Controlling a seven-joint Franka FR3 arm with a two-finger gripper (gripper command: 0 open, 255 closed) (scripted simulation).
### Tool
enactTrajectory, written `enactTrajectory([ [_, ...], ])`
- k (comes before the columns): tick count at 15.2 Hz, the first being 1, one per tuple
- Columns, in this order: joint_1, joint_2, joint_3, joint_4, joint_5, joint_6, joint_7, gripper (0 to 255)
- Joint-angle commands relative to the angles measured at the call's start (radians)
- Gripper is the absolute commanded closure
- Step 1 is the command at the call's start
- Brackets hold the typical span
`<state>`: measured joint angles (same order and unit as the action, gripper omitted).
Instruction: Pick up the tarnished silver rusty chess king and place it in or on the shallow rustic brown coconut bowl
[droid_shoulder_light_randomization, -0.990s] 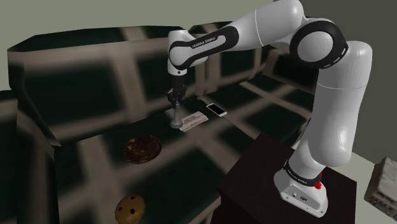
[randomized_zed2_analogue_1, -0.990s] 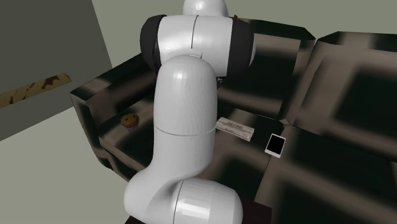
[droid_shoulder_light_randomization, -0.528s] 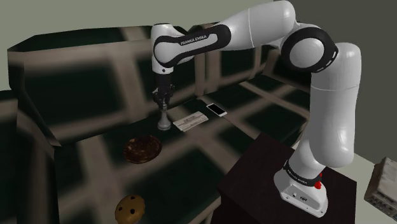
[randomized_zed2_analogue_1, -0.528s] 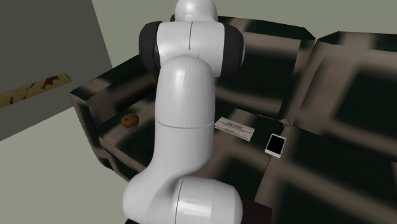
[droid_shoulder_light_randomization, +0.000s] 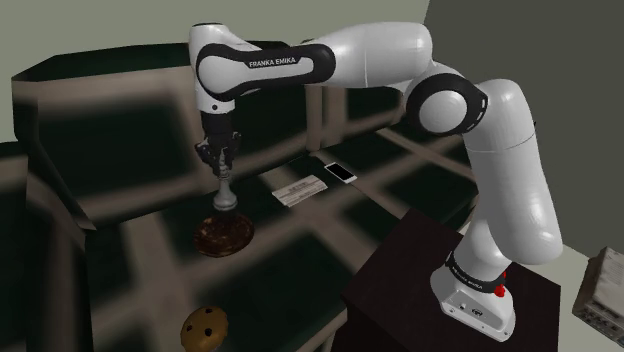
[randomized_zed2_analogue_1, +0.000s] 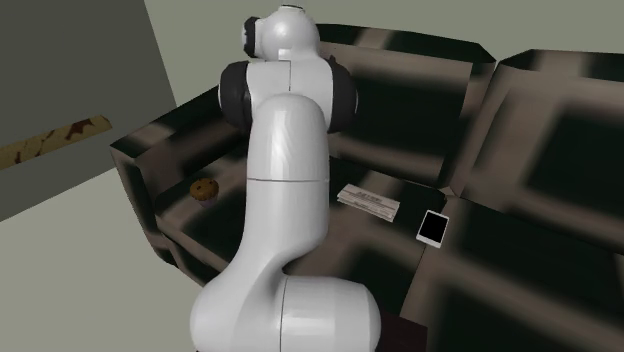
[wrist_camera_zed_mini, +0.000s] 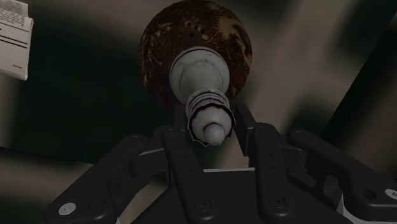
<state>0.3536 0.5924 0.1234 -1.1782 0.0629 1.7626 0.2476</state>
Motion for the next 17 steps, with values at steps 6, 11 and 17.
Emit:
enactTrajectory([
  [6, 0.043, 0.079, 0.006, 0.094, -0.012, -0.01, 0.046, 255],
  [11, 0.041, 0.08, 0.005, 0.028, -0.011, 0.057, 0.04, 255],
  [17, 0.04, 0.091, 0.004, -0.035, -0.01, 0.13, 0.033, 255],
])
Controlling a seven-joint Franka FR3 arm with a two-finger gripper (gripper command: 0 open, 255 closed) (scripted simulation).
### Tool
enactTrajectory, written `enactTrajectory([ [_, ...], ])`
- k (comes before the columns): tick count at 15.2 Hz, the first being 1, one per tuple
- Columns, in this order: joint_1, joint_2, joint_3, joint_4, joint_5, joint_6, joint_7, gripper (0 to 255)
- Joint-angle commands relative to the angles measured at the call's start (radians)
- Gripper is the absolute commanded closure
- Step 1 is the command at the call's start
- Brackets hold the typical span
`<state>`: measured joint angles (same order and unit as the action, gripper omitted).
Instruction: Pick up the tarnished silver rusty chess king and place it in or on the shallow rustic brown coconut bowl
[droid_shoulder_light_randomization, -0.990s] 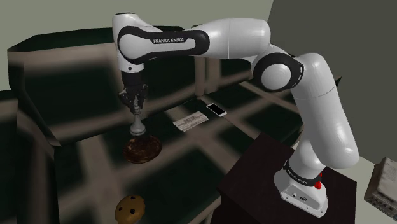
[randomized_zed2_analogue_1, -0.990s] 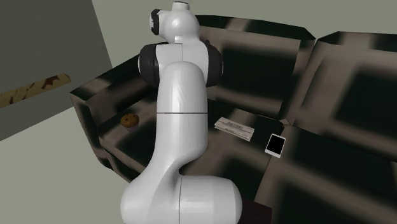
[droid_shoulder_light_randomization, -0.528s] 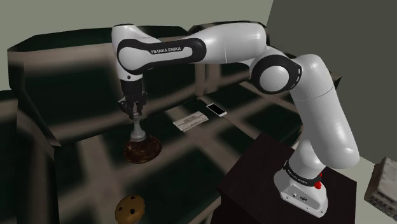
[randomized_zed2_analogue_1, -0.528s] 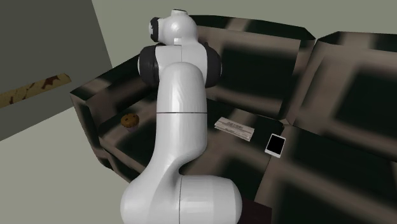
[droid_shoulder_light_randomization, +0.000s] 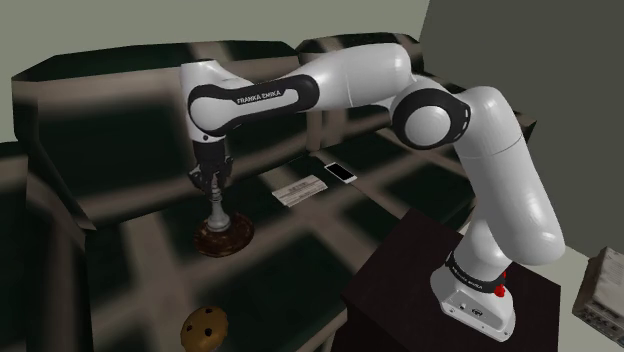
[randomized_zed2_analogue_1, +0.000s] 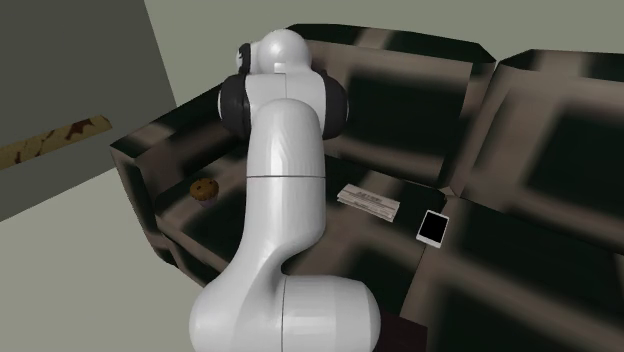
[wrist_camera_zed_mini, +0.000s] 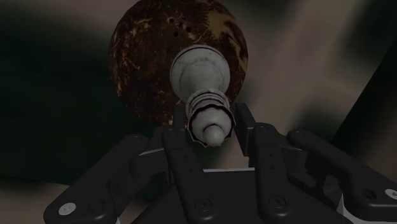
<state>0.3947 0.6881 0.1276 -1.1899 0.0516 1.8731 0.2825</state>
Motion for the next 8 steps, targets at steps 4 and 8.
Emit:
enactTrajectory([
  [4, -0.002, 0.008, -0.001, -0.057, 0.001, 0.065, -0.006, 255],
  [8, -0.002, 0.026, -0.002, -0.087, 0.001, 0.113, -0.011, 255],
])
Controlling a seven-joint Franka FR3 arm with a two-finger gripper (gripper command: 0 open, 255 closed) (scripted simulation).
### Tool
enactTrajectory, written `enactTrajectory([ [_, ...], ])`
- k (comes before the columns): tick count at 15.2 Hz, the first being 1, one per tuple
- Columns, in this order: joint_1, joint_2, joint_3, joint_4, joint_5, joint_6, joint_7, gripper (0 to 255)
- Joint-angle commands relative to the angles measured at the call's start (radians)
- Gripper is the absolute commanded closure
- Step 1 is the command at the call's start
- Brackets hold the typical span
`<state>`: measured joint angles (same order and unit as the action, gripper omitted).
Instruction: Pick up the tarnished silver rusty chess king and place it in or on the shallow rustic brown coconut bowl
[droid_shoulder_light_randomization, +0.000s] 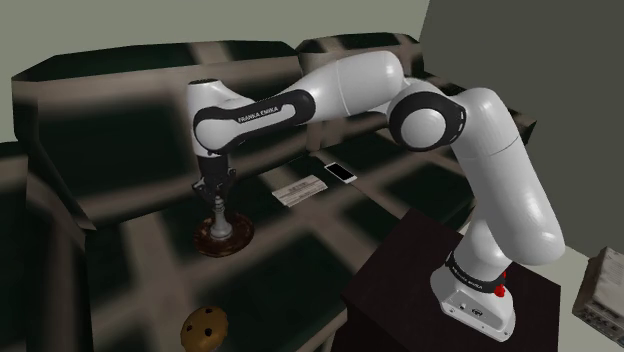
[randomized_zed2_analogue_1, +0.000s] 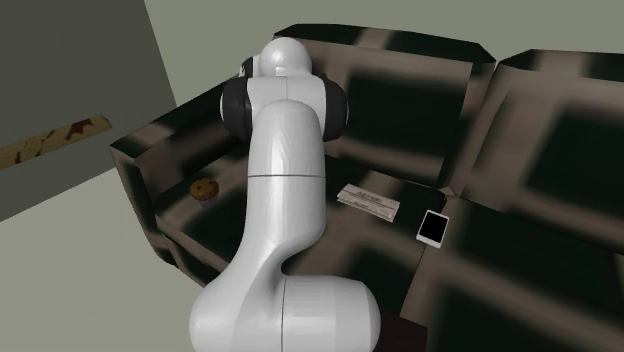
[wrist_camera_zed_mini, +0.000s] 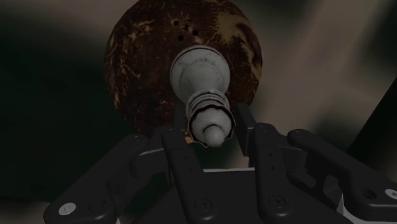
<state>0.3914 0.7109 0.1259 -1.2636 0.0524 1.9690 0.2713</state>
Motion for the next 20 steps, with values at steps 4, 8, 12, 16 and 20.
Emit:
enactTrajectory([
  [4, 0.002, 0.003, 0.0, -0.013, 0.0, 0.018, 0.001, 255],
  [8, 0.002, 0.003, 0.0, -0.013, 0.0, 0.018, 0.001, 255],
  [12, 0.002, 0.003, 0.0, -0.014, 0.0, 0.018, 0.001, 0],
  [16, -0.002, -0.016, 0.0, 0.021, 0.001, -0.037, 0.001, 0],
  [20, -0.006, -0.029, 0.0, 0.06, 0.001, -0.089, 0.001, 0],
])
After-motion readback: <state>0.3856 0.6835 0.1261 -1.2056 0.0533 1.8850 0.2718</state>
